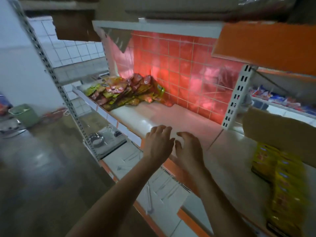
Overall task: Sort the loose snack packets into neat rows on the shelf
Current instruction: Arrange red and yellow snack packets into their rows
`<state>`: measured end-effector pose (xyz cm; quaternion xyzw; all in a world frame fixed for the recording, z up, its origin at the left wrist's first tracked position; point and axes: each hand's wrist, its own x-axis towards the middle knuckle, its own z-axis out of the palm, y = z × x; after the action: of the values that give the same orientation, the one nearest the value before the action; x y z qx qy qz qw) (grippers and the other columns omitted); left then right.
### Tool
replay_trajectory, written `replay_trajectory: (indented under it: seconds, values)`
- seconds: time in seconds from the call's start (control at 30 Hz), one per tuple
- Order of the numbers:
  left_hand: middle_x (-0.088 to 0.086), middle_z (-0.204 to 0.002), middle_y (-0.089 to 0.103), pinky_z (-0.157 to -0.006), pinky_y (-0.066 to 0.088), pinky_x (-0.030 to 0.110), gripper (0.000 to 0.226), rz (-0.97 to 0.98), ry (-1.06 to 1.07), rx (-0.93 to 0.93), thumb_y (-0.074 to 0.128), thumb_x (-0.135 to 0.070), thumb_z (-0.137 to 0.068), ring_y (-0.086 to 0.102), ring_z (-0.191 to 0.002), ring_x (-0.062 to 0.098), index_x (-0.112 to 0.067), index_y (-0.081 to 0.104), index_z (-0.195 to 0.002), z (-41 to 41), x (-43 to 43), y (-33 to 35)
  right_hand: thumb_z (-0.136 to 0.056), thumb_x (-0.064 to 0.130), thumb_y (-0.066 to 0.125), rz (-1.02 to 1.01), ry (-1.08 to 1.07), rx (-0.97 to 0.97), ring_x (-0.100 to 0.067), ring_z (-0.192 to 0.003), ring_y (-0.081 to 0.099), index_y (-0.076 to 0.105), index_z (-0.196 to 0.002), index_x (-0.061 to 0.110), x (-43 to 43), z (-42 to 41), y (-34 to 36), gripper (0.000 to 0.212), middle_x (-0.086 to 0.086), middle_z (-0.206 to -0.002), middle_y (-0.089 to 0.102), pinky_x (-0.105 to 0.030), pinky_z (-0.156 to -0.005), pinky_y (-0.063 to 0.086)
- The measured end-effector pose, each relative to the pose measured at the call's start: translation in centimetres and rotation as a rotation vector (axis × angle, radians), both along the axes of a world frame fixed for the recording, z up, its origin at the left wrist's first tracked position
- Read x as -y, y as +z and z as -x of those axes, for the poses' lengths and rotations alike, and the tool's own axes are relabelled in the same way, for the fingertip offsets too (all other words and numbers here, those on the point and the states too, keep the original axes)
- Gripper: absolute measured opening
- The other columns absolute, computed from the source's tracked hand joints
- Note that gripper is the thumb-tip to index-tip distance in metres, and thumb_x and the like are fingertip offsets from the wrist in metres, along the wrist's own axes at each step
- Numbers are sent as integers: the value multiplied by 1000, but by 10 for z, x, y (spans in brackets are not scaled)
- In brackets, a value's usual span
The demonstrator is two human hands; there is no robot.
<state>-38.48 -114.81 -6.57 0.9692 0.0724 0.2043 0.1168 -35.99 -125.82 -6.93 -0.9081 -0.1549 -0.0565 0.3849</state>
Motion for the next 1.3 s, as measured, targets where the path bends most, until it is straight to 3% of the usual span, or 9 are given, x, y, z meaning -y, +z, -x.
replay_trajectory:
  seconds: [0.27, 0.5, 0.6, 0.73, 0.8, 0.93, 1.13, 1.2, 1.3]
  values:
    - [4, -144, 45, -103, 39, 40, 49, 6, 66, -50, 53, -38, -94, 41, -131, 26, -20, 43, -138, -77, -73, 0, -93, 19, 58, 111, 31, -26, -17, -130, 43, 51, -132, 19, -69, -88, -6, 40, 1, -140, 50, -26, -106, 34]
    - [7, -144, 42, -102, 39, 37, 54, -14, 28, -134, 55, -39, -92, 38, -131, 26, -15, 39, -138, -144, -137, -13, -92, 20, 55, 186, -14, -49, -26, -134, 36, 41, -140, 11, -120, -153, -26, 51, -8, -148, 38, -33, -110, 26]
    - [7, -136, 48, -98, 42, 35, 50, -69, -29, -139, 60, -31, -90, 45, -124, 26, -12, 43, -133, -181, -167, -15, -88, 18, 61, 118, -77, -49, -31, -131, 40, 44, -138, 6, -149, -181, -31, 54, -14, -144, 43, -39, -109, 32]
    - [11, -132, 48, -88, 45, 37, 50, -172, -84, -165, 54, -6, -84, 47, -118, 30, -8, 43, -132, -222, -207, -16, -89, 20, 56, 241, -101, -71, -29, -135, 35, 42, -138, 10, -182, -222, -33, 52, -11, -147, 39, -35, -106, 33]
    - [11, -124, 52, -83, 46, 39, 44, -200, -127, -158, 58, -6, -82, 51, -111, 32, -7, 50, -125, -236, -223, -18, -86, 16, 57, 226, -154, -75, -30, -132, 38, 46, -132, 12, -194, -236, -34, 47, -9, -142, 43, -36, -103, 37]
    - [3, -82, 66, -62, 51, 32, 32, -352, -164, -59, 82, -19, -55, 63, -77, 25, -15, 68, -84, -262, -243, -36, -74, 7, 60, 194, -266, -44, -35, -116, 50, 57, -115, 14, -209, -254, -41, 42, -10, -122, 57, -41, -94, 45]
    - [-3, -82, 68, -74, 43, 38, 23, -433, -209, -37, 79, -29, -66, 60, -85, 25, -19, 68, -84, -281, -251, -50, -76, 15, 66, 290, -324, -5, -36, -114, 53, 60, -119, 16, -215, -265, -47, 44, -11, -119, 61, -43, -91, 43]
    - [-5, -92, 69, -77, 42, 39, 28, -380, -219, -48, 76, -38, -70, 60, -92, 25, -20, 68, -91, -283, -253, -53, -83, 22, 62, 335, -322, -12, -32, -120, 49, 57, -124, 21, -215, -263, -47, 42, -7, -125, 58, -42, -92, 40]
    - [-5, -97, 70, -80, 46, 38, 24, -303, -323, 28, 67, -29, -76, 60, -100, 24, -23, 67, -99, -281, -253, -55, -93, 38, 46, 298, -356, -28, -27, -121, 49, 57, -124, 29, -213, -256, -43, 34, -1, -126, 58, -41, -91, 42]
